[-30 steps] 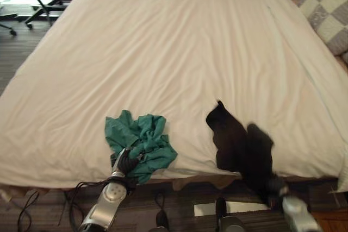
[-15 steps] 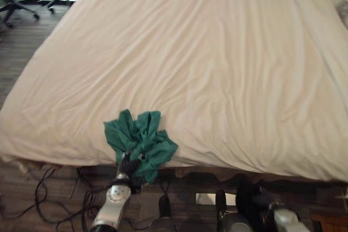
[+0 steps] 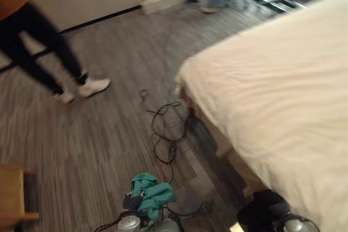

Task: Tidy up the quilt and then pick up the clothes from the bed and put them into the laundry hamper.

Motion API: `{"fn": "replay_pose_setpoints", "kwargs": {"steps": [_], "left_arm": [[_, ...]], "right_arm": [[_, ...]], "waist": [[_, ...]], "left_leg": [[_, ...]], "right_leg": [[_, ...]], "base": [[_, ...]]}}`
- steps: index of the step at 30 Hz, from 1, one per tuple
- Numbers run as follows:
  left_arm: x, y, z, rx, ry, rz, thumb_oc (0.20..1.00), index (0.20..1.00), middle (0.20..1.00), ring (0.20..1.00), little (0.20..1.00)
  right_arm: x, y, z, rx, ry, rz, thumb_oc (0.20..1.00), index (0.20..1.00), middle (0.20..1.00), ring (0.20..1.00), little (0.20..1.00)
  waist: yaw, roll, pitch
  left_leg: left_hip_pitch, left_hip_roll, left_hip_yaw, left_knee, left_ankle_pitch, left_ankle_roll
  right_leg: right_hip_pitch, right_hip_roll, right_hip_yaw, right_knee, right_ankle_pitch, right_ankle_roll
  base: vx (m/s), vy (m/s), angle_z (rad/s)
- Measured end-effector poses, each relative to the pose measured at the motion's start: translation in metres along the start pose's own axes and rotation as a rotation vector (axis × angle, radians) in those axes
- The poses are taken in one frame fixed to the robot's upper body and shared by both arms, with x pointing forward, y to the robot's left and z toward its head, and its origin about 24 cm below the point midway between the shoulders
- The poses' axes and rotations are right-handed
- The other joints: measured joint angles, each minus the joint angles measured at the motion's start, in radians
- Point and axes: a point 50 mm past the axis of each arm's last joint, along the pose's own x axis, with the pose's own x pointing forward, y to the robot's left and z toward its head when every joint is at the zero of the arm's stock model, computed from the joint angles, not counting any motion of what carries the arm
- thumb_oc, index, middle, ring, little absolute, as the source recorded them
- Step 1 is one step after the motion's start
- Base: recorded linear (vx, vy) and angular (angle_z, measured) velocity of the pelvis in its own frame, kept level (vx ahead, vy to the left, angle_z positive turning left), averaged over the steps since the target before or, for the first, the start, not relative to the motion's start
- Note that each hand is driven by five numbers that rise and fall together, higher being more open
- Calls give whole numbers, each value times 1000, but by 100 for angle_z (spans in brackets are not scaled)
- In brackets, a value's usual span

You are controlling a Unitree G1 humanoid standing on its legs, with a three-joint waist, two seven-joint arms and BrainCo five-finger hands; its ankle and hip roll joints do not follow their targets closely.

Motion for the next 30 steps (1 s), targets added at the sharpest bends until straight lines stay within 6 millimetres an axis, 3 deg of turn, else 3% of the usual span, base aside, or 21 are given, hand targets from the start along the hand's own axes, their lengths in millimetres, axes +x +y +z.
{"fn": "replay_pose_setpoints", "kwargs": {"steps": [1, 2, 3, 4, 5, 7, 9, 10, 11, 14, 18, 19, 20, 21, 22, 24, 25, 26, 27, 29, 30], "left_arm": [[4, 4, 10, 22, -21, 9, 200, 200, 200, 200, 200], [6, 6, 15, 26, -36, 13, 200, 200, 200, 200, 200], [5, 6, 18, 26, -56, 21, 200, 200, 200, 200, 200], [4, 3, 16, 32, -56, 16, 200, 200, 200, 200, 200], [7, 6, 27, 37, -82, 35, 200, 200, 200, 200, 200], [12, 7, 44, 36, -126, 40, 200, 200, 200, 200, 200], [11, 5, 38, 44, -111, 32, 200, 200, 200, 200, 200], [9, 3, 36, 46, -115, 7, 200, 200, 200, 200, 200], [9, 0, 32, 76, -99, -6, 200, 200, 200, 200, 200], [15, -13, 16, 349, 0, -93, 200, 200, 200, 200, 200], [10, -20, -2, 349, 62, -127, 200, 200, 200, 200, 200], [9, -19, -5, 346, 76, -126, 200, 200, 200, 200, 200], [11, -19, 0, 343, 64, -121, 200, 200, 200, 200, 200], [8, -27, -5, 306, 74, -127, 200, 200, 200, 200, 200], [9, -20, -1, 312, 52, -106, 200, 200, 200, 200, 200], [4, -13, -21, 321, 119, -92, 200, 200, 200, 200, 200], [3, -16, -22, 319, 129, -97, 200, 200, 200, 200, 200], [2, -24, -21, 296, 127, -110, 200, 200, 200, 200, 200], [4, -28, -15, 278, 121, -114, 200, 200, 200, 200, 200], [3, -27, -17, 284, 123, -115, 200, 200, 200, 200, 200], [3, -23, -19, 300, 117, -113, 200, 200, 200, 200, 200]], "right_arm": [[1, 7, 5, 35, -9, -2, 200, 200, 200, 200, 200], [2, 5, 6, 52, -1, -16, 200, 200, 200, 200, 200], [3, -2, 6, 89, -8, -63, 200, 200, 200, 200, 200], [4, -4, 7, 95, -10, -76, 200, 200, 200, 200, 200], [8, -6, 24, 124, -56, -83, 200, 200, 200, 200, 200], [12, -14, 43, 174, -129, -122, 200, 200, 200, 200, 200], [14, -11, 48, 191, -137, -121, 200, 200, 200, 200, 200], [10, 0, 21, 209, -33, -108, 200, 200, 200, 200, 200], [11, 4, 23, 181, -37, -86, 200, 200, 200, 200, 200], [11, 19, -4, -127, 75, 81, 200, 200, 200, 200, 200], [12, 25, 3, -149, 57, 120, 200, 200, 200, 200, 200], [13, 24, 7, -134, 47, 113, 200, 200, 200, 200, 200], [13, 21, 8, -116, 40, 99, 200, 200, 200, 200, 200], [15, 8, 14, -65, 14, 55, 200, 200, 200, 200, 200], [14, 6, 13, -46, 14, 44, 200, 200, 200, 200, 200], [18, 9, 25, -74, -23, 56, 200, 200, 200, 200, 200], [19, 8, 29, -75, -36, 53, 200, 200, 200, 200, 200], [19, 3, 27, -82, -35, 41, 200, 200, 200, 200, 200], [22, -2, 29, -91, -14, 19, 200, 200, 200, 200, 200], [19, 0, 16, -94, 23, 22, 200, 200, 200, 200, 200], [18, 0, 12, -96, 35, 23, 200, 200, 200, 200, 200]], "waist": [[2, -20, 7], [7, -23, 12], [-4, -5, 2], [10, -1, 12], [-6, -8, 29], [-21, 13, 68], [-29, -7, 73], [-47, -49, 90], [-38, -44, 90], [11, -35, 79], [63, -27, 57], [79, -30, 58], [89, -44, 59], [116, 13, 69], [123, -2, 75], [121, -23, 70], [125, -17, 58], [118, 6, 54], [106, -2, 77], [100, -25, 77], [91, -18, 67]], "left_leg": [[-62, -5, -19, 93, -12, 18], [-119, -11, -25, 182, -38, 47], [-80, -61, -59, 51, -30, 110], [-22, -84, -57, -53, -13, 106], [4, -118, -119, -120, 24, 123], [37, -136, -217, -196, 65, 103], [121, -187, -252, -253, 64, 107], [225, -164, -274, -265, -48, 39], [227, -160, -274, -266, -46, 40], [299, -142, -287, -267, -59, 27], [276, -128, -297, -217, -75, 3], [218, -128, -303, -110, -104, -21], [117, -137, -302, 95, -133, -49], [-15, -55, -277, 360, -148, -72], [-88, -47, -243, 504, -143, -93], [-145, -46, -171, 421, -140, -83], [-161, -39, -133, 342, -129, -72], [-167, -13, -124, 256, -111, -63], [-164, -10, -112, 54, -76, -58], [-176, -23, -101, -38, -5, -61], [-183, -17, -63, -71, 10, -79]], "right_leg": [[2, -32, -59, 75, 2, -11], [-6, -66, -44, 172, 11, -10], [-62, -144, 90, 393, 23, 29], [-80, -152, 163, 457, -43, 110], [-179, -57, 380, 435, -219, 152], [-329, 147, 668, 323, -317, 121], [-449, 149, 672, 259, -301, 120], [-387, 200, 695, -101, 39, 73], [-383, 202, 693, -104, 36, 70], [-313, 218, 663, -108, -5, 40], [-315, 235, 663, -109, -23, 14], [-312, 237, 648, -107, -29, 6], [-310, 212, 641, -109, -42, -12], [-329, 253, 535, 59, -121, -95], [-339, 244, 522, 106, -204, -87], [-296, 260, 544, 0, -220, -54], [-262, 284, 556, -87, -228, -7], [-253, 309, 569, -85, -241, 3], [-170, 276, 543, -15, -209, -22], [-105, 277, 528, -87, -199, -36], [-91, 280, 517, -111, -210, -16]], "base": [[-13, 324, 217], [-54, 225, 203], [-52, 162, 154], [57, 220, 180], [66, 161, 124], [87, 41, 152], [62, 17, 113], [31, 9, 77], [19, -17, 35], [61, -71, 9], [18, -113, 7], [106, -263, 27], [105, -199, 38], [186, -220, 37], [308, -7, 7], [353, 21, -31], [288, 77, -29], [290, 76, -9], [607, 178, 15], [568, 165, 19], [353, 96, 7]]}}
